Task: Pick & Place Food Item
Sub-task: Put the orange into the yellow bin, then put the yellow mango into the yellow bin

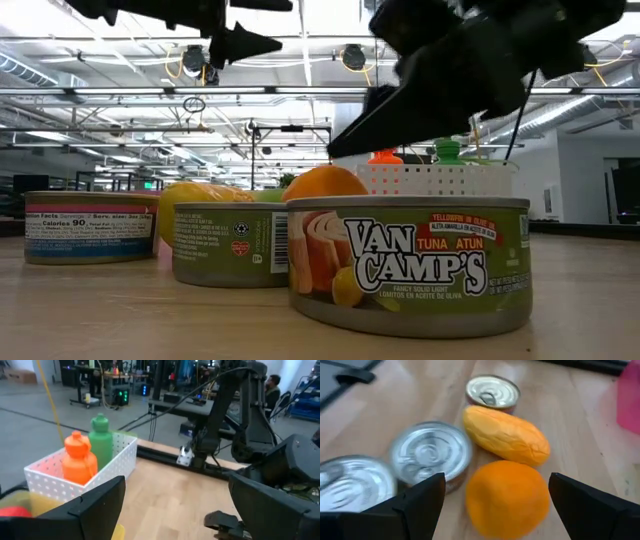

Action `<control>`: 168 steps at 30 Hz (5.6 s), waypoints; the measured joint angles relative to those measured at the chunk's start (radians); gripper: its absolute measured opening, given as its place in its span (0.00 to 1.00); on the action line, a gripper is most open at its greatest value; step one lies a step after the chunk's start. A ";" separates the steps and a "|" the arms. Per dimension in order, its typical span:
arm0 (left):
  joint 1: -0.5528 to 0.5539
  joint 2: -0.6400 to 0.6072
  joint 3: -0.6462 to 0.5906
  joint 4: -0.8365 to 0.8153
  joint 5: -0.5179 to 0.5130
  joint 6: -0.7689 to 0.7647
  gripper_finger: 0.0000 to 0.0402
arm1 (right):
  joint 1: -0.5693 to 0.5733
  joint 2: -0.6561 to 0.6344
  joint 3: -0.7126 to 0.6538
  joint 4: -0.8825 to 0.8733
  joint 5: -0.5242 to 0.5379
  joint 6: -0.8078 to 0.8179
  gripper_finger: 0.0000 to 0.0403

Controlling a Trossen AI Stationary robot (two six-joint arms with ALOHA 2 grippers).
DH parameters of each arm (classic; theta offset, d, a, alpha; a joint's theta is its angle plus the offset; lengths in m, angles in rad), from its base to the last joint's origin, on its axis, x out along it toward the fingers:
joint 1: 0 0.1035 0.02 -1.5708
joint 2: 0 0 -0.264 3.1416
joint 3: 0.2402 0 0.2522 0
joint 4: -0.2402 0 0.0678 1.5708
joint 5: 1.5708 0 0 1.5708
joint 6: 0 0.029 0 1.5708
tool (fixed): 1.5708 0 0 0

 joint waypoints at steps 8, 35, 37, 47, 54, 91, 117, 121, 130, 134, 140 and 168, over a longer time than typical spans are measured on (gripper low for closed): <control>-0.004 0.011 -0.012 -0.038 0.000 -0.043 0.89 | -0.064 0.088 0.048 0.009 -0.005 -0.014 0.83; 0.000 0.143 -0.012 0.015 0.000 -0.204 0.93 | 0.002 -0.051 0.040 -0.181 0.130 -0.293 0.57; 0.000 0.189 -0.012 0.061 0.000 -0.241 0.93 | 0.044 -0.071 0.040 -0.213 0.258 -0.367 0.57; 0.017 0.409 -0.011 0.355 0.036 -0.406 0.91 | 0.197 -0.089 0.041 -0.218 0.962 -0.762 0.58; 0.009 0.495 0.048 0.429 0.160 -0.376 0.89 | 0.198 -0.089 0.041 -0.152 1.176 -0.867 0.58; 0.029 0.607 0.251 0.323 -0.047 -0.087 0.70 | 0.201 -0.093 0.045 0.109 0.980 -0.702 0.69; 0.307 0.880 0.267 0.387 -0.265 0.058 0.69 | 0.187 -0.221 -0.057 0.117 1.101 -0.670 0.65; 0.302 0.897 0.291 0.369 -0.282 0.070 0.69 | 0.173 -0.228 -0.076 0.148 1.097 -0.670 0.65; 0.291 0.895 0.301 0.351 -0.290 0.068 0.79 | 0.165 -0.228 -0.079 0.147 1.099 -0.670 0.64; 0.290 0.895 0.301 0.313 -0.293 0.085 0.93 | 0.165 -0.228 -0.079 0.148 1.099 -0.669 0.65; 0.324 0.894 0.302 0.236 -0.293 0.007 0.96 | 0.165 -0.228 -0.079 0.148 1.099 -0.669 0.64; 0.172 0.553 0.300 -0.152 -0.237 0.062 0.90 | 0.165 -0.228 -0.079 0.148 1.102 -0.669 0.64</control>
